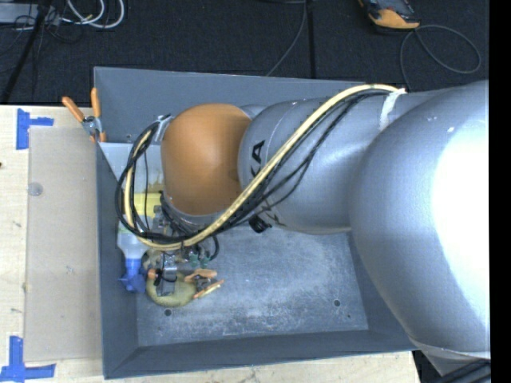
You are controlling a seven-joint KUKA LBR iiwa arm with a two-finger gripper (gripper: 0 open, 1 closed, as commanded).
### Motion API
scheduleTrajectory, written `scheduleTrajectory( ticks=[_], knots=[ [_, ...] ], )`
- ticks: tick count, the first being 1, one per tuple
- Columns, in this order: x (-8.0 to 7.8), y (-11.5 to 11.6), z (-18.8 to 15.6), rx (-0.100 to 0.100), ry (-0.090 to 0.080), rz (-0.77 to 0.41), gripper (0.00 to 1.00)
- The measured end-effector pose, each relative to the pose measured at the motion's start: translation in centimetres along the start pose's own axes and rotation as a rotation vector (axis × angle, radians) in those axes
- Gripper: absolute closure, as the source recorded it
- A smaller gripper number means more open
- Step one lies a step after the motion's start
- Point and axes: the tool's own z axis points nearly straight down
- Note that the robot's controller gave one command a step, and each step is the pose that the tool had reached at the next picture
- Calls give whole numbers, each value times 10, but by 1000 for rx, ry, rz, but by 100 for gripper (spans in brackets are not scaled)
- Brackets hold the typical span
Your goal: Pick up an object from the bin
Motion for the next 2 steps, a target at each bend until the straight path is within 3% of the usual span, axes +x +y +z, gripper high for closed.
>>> scheduleTrajectory(
  ticks=[1,2],
  knots=[
    [-2,-1,-5,-2,-7,5,0],
    [18,-28,64,-1,-3,31,0]
  ],
)
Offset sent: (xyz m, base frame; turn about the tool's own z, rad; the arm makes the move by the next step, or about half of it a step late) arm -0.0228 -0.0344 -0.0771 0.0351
